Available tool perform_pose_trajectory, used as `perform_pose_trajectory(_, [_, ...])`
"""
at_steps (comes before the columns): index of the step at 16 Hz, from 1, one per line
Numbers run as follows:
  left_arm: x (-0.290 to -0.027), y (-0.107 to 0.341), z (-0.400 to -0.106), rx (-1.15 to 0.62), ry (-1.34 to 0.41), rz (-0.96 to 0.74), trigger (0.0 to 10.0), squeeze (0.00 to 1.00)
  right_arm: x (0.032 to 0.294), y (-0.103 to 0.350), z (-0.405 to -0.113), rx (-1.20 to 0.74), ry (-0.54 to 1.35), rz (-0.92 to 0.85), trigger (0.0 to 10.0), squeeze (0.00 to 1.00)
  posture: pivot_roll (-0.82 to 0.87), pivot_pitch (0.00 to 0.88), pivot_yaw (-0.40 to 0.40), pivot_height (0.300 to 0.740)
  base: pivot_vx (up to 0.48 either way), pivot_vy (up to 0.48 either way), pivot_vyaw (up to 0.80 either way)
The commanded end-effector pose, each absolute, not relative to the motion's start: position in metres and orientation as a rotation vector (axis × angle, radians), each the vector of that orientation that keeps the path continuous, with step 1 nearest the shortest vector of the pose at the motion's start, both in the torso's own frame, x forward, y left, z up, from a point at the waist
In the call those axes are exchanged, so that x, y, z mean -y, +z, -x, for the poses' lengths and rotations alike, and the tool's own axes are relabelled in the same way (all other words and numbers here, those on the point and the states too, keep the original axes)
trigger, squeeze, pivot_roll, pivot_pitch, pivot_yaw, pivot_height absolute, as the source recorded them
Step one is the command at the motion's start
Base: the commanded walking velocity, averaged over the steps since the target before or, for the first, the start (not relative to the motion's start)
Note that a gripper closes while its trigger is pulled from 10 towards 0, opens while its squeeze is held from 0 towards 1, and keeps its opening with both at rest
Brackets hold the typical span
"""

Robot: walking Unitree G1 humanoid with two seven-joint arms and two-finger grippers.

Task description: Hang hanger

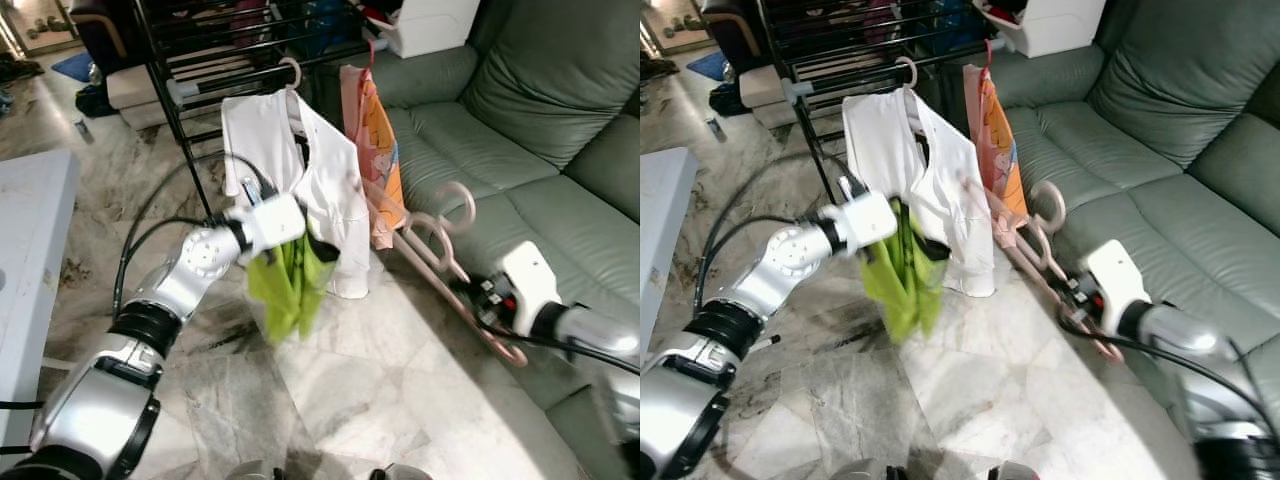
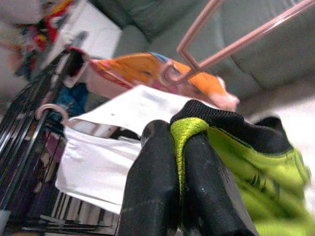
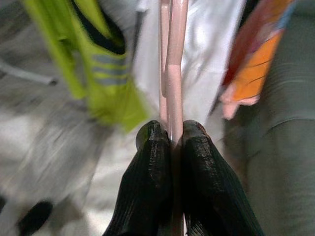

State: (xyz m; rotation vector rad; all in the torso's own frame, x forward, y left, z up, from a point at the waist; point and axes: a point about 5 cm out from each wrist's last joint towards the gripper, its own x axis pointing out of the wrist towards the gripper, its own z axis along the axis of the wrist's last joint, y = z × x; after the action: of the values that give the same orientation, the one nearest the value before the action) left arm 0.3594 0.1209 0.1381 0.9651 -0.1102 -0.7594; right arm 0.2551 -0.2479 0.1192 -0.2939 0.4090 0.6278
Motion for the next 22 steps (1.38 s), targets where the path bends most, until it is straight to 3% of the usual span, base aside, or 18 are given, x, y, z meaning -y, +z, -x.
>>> perform_pose_trajectory(1, [-0.125,0.151,-0.366,0.162,-0.756,-1.049,10.0,0.00,0.249,0.130,-0.250,-0.408,0.704,0.293,10.0,0.00,-0.07,0.000,0.065,0.740,0.000,0.000,0.00])
perform_pose_trajectory(6, [-0.134,0.144,-0.367,0.147,-0.772,-1.126,10.0,0.00,0.258,0.140,-0.225,-0.521,0.878,0.281,10.0,0.00,-0.08,0.000,0.073,0.740,0.000,0.000,0.00])
perform_pose_trajectory(17, [-0.119,0.155,-0.366,0.307,-0.781,-1.057,10.0,0.00,0.252,0.122,-0.214,-0.631,0.969,0.227,10.0,0.00,-0.07,0.000,0.055,0.740,0.000,0.000,0.00])
perform_pose_trajectory(22, [-0.109,0.169,-0.362,0.395,-0.824,-1.005,10.0,0.00,0.266,0.101,-0.221,-0.695,0.798,0.234,10.0,0.00,-0.07,0.000,0.051,0.740,0.000,0.000,0.00])
